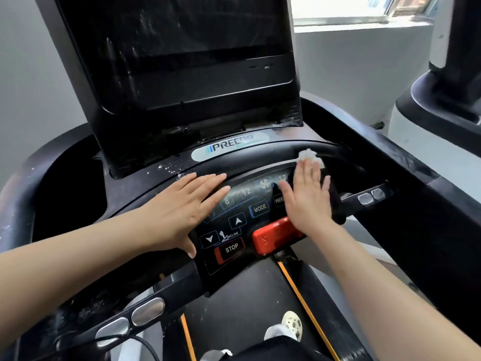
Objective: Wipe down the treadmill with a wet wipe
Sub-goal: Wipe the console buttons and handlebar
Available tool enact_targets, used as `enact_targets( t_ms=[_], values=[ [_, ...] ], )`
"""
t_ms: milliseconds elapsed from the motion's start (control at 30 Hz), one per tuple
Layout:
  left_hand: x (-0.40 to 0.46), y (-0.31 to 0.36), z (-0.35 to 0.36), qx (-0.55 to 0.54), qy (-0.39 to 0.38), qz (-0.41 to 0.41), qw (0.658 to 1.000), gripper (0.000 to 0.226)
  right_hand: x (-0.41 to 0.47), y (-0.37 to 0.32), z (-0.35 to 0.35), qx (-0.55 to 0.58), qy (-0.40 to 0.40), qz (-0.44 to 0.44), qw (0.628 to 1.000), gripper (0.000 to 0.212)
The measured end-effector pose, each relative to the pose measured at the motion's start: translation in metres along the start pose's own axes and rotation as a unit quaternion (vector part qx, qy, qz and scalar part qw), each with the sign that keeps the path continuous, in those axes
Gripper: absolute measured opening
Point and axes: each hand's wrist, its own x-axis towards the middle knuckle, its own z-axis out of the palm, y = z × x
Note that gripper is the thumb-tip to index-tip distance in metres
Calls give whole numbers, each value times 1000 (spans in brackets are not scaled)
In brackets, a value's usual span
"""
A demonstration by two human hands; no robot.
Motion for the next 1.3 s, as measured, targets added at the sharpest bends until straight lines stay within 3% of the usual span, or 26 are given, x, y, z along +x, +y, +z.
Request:
enact_targets(
  t_ms=[133,167,267,367,433,500,600,667,800,900,1000,1100,1200,1300],
  values=[
    [18,-1,-6,12,-84,31,996,140,-43,-49,25,-21,29,-248,968,68],
    [22,-1,-8,15,-109,32,993,138,-47,-51,29,-43,38,-276,959,68],
    [33,-4,-14,35,-160,28,986,143,-26,-22,23,-81,68,-225,969,65],
    [41,-5,-20,36,-198,30,979,144,7,23,5,-25,21,-25,999,64],
    [47,-3,-22,30,-199,37,979,138,16,33,-1,6,18,35,999,64],
    [54,0,-26,2,-177,35,984,126,7,17,1,27,7,1,1000,67],
    [65,2,-29,-29,-144,34,989,116,-29,-19,17,1,6,-173,985,78],
    [70,2,-28,-35,-130,35,990,114,-47,-20,27,-49,22,-259,964,70],
    [75,4,-24,-17,-118,50,992,109,-25,22,16,-75,51,-153,984,71],
    [76,8,-22,-11,-116,66,991,104,-8,46,12,-18,10,-38,999,75],
    [80,12,-19,-17,-101,80,992,100,-26,20,15,15,9,-101,995,85],
    [85,16,-18,-9,-78,86,993,99,-50,10,28,-48,16,-251,967,71],
    [86,19,-23,-8,-57,105,993,95,-43,35,16,-61,36,-214,974,67],
    [85,20,-31,34,-17,127,991,91,-35,63,12,19,38,-128,991,98]
  ],
)
